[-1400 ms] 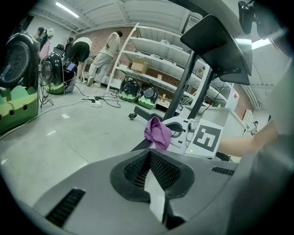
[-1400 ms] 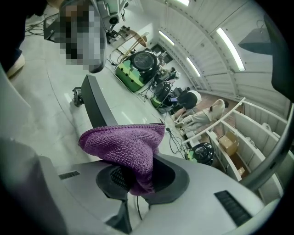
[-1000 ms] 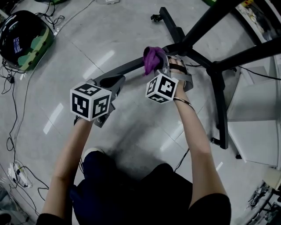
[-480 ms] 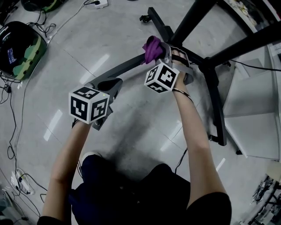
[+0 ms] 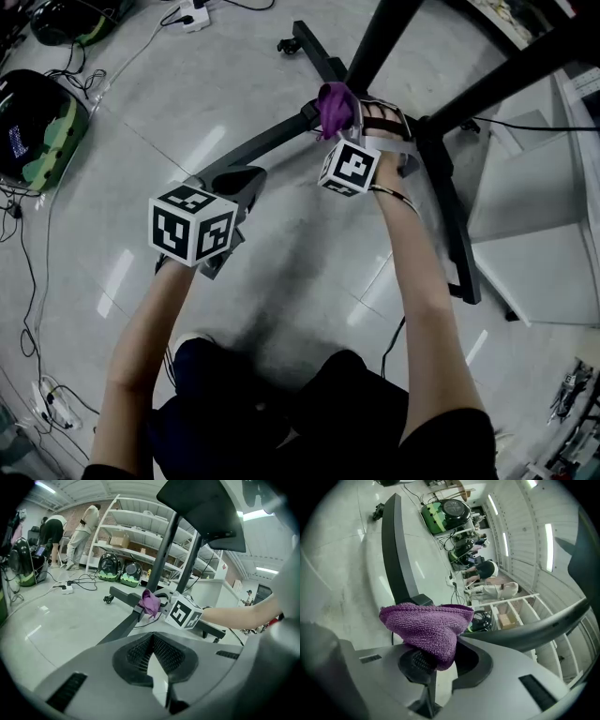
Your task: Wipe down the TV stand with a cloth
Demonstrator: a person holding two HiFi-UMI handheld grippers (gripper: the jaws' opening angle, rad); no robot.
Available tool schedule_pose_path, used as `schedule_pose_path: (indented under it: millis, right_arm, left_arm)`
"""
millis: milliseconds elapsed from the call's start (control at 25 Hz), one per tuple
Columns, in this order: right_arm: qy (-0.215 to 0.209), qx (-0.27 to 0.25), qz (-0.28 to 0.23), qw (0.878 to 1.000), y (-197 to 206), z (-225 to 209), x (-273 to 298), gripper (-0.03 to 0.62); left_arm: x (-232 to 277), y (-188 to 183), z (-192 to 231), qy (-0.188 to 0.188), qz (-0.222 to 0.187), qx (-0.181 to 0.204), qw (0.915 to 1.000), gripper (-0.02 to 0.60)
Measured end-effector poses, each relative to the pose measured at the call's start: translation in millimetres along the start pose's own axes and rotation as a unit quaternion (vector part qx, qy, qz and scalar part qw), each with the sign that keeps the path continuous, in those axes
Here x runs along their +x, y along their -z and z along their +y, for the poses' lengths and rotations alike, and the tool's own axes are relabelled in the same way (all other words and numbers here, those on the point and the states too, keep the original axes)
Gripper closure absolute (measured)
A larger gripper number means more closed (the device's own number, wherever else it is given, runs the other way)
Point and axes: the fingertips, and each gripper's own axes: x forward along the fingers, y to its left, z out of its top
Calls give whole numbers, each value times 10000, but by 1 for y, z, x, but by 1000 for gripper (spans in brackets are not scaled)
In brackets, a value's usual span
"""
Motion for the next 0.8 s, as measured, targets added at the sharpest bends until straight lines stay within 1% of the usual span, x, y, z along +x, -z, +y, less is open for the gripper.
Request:
schedule_pose_path:
  millis: [160,240,360,520,680,800]
  right_arm:
    - [42,-147,110,9998,16,5,-4,519]
    - [-4,-91,175,9998,25,8,-6,520]
    - [-44,192,437,9989,47,8,-5,519]
    - [-86,826,789,9934,75,-1,5,519]
    - [-7,977,988,9903,80,-10,17,519]
    - [-48,1062,1137,9878,85,-10,27,519]
  left_arm:
    - [6,-2,-8,48,2,25,10000,575]
    - [9,-2,-12,82,13,23,10000,575]
    - [12,-2,-17,125,49,49,9999,575]
    - [16,-4,-22,155,93,100,9998,575]
    - [21,-8,-29,212,178,201,9994,575]
    - [26,-17,-33,255,215,322,9989,575]
